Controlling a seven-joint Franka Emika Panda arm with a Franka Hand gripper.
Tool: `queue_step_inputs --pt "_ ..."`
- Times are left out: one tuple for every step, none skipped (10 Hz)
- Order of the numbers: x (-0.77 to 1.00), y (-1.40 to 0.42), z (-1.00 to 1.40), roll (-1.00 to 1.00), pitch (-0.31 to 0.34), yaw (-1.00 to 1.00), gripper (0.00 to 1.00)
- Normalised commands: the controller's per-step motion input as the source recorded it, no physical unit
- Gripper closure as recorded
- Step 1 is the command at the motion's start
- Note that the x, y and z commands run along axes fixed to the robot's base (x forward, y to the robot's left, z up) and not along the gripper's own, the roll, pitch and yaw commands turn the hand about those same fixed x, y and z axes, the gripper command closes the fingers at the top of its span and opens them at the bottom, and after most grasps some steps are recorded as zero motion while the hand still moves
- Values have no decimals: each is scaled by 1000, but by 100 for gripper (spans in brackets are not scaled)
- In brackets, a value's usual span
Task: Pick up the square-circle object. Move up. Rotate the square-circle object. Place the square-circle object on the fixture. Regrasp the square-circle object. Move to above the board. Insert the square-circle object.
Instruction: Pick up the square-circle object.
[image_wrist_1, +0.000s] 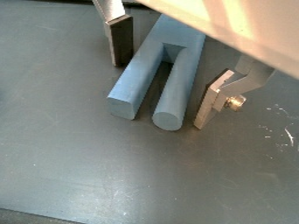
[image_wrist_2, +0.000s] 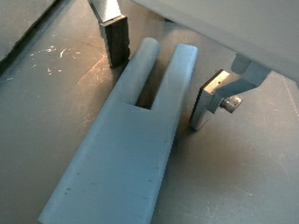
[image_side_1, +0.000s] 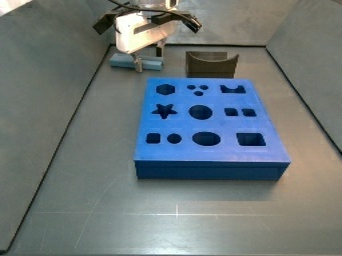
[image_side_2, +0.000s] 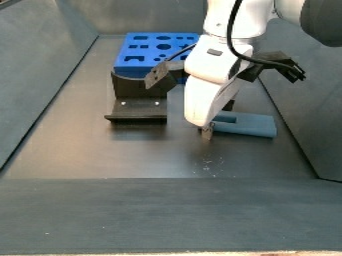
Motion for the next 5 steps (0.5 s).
queue_step_inputs --pt "0 0 0 0 0 0 100" --pt "0 0 0 0 0 0 100" --pt "0 0 0 0 0 0 100" --pt "0 0 0 0 0 0 100" --pt "0 0 0 0 0 0 100"
